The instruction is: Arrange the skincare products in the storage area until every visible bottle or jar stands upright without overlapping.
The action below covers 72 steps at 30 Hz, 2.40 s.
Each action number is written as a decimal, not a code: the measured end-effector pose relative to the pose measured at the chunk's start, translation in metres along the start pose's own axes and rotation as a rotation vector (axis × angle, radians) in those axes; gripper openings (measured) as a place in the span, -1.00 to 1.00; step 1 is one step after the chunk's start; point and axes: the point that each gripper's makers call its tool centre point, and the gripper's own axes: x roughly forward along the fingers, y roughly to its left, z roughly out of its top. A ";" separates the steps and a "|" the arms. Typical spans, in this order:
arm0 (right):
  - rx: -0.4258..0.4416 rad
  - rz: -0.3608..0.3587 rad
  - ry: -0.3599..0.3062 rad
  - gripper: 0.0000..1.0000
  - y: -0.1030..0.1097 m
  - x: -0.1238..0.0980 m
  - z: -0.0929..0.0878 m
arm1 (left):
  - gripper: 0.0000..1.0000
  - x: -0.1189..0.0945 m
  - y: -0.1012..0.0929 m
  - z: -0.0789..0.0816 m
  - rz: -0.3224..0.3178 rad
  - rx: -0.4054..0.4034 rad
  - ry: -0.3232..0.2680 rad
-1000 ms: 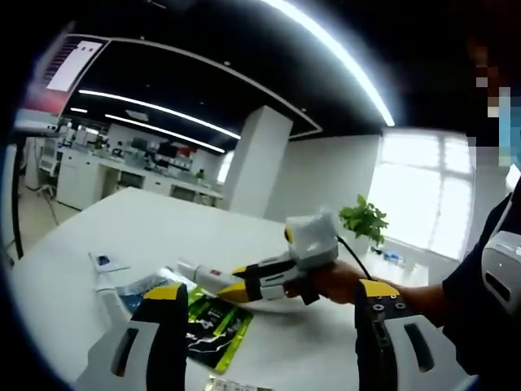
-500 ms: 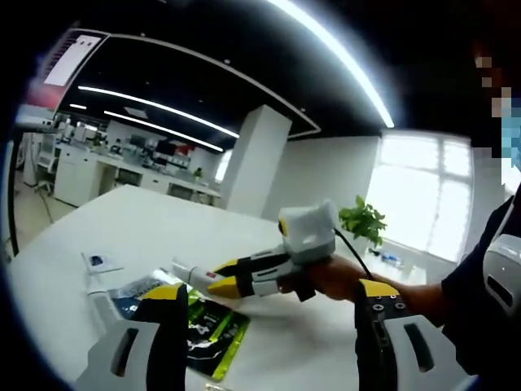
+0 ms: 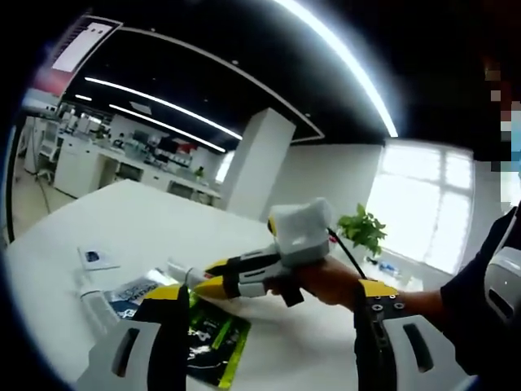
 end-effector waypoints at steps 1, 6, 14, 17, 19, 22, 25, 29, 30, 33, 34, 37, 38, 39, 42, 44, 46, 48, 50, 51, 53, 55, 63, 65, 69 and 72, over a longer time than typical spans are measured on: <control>0.001 -0.002 -0.001 -0.59 -0.001 -0.001 0.000 | 0.67 0.001 0.000 0.000 -0.002 -0.006 -0.002; -0.006 -0.010 -0.034 -0.61 -0.001 -0.004 0.002 | 0.63 0.006 0.004 0.003 -0.010 -0.035 -0.013; -0.035 -0.022 -0.101 -0.62 -0.003 -0.015 0.012 | 0.44 0.014 0.014 0.009 -0.002 -0.094 -0.031; -0.049 -0.027 -0.128 -0.62 -0.002 -0.021 0.016 | 0.37 0.018 0.020 0.012 0.008 -0.116 -0.039; -0.055 -0.030 -0.146 -0.62 0.000 -0.024 0.020 | 0.34 0.022 0.023 0.016 0.015 -0.132 -0.051; -0.067 -0.039 -0.172 -0.62 -0.001 -0.030 0.024 | 0.31 0.026 0.027 0.019 0.025 -0.150 -0.062; -0.078 -0.049 -0.202 -0.62 -0.004 -0.034 0.028 | 0.29 0.031 0.029 0.019 0.036 -0.166 -0.066; -0.089 -0.052 -0.247 -0.62 -0.003 -0.042 0.034 | 0.24 0.035 0.032 0.022 0.039 -0.205 -0.088; -0.094 -0.055 -0.261 -0.62 -0.003 -0.044 0.036 | 0.23 0.036 0.033 0.023 0.040 -0.215 -0.094; -0.096 -0.056 -0.295 -0.62 -0.004 -0.047 0.042 | 0.20 0.040 0.036 0.027 0.041 -0.237 -0.111; -0.106 -0.054 -0.316 -0.62 -0.003 -0.050 0.046 | 0.20 0.042 0.036 0.029 0.040 -0.243 -0.115; -0.109 -0.056 -0.342 -0.62 -0.002 -0.053 0.050 | 0.18 0.046 0.038 0.032 0.038 -0.267 -0.130; -0.109 -0.055 -0.353 -0.62 -0.002 -0.054 0.052 | 0.17 0.047 0.039 0.033 0.039 -0.273 -0.136; -0.108 -0.054 -0.361 -0.62 -0.001 -0.056 0.053 | 0.17 0.049 0.041 0.034 0.041 -0.280 -0.140; -0.112 -0.053 -0.379 -0.62 -0.001 -0.057 0.056 | 0.16 0.051 0.044 0.035 0.046 -0.297 -0.149; -0.115 -0.051 -0.395 -0.62 -0.001 -0.059 0.059 | 0.16 0.052 0.046 0.035 0.048 -0.306 -0.153; -0.116 -0.047 -0.412 -0.62 0.000 -0.062 0.061 | 0.15 0.053 0.047 0.035 0.051 -0.312 -0.158; -0.114 -0.044 -0.430 -0.62 0.001 -0.064 0.063 | 0.15 0.054 0.049 0.036 0.053 -0.321 -0.166; -0.117 -0.036 -0.451 -0.62 0.004 -0.067 0.065 | 0.14 0.054 0.049 0.038 0.054 -0.324 -0.173; -0.119 -0.031 -0.458 -0.62 0.006 -0.068 0.066 | 0.14 0.055 0.050 0.039 0.053 -0.326 -0.178; -0.127 -0.027 -0.474 -0.62 0.009 -0.069 0.069 | 0.14 0.056 0.050 0.042 0.048 -0.336 -0.189; -0.130 -0.021 -0.493 -0.62 0.010 -0.070 0.071 | 0.11 0.058 0.050 0.045 0.043 -0.345 -0.201; -0.140 -0.006 -0.532 -0.62 0.013 -0.076 0.077 | -0.08 0.063 0.053 0.050 0.032 -0.378 -0.236; -0.145 -0.004 -0.538 -0.62 0.014 -0.077 0.077 | -0.17 0.064 0.053 0.052 0.023 -0.384 -0.246; -0.151 0.005 -0.551 -0.62 0.018 -0.079 0.077 | -0.32 0.065 0.052 0.054 0.017 -0.385 -0.257; -0.151 0.007 -0.564 -0.62 0.020 -0.081 0.079 | -0.42 0.066 0.052 0.054 0.015 -0.379 -0.257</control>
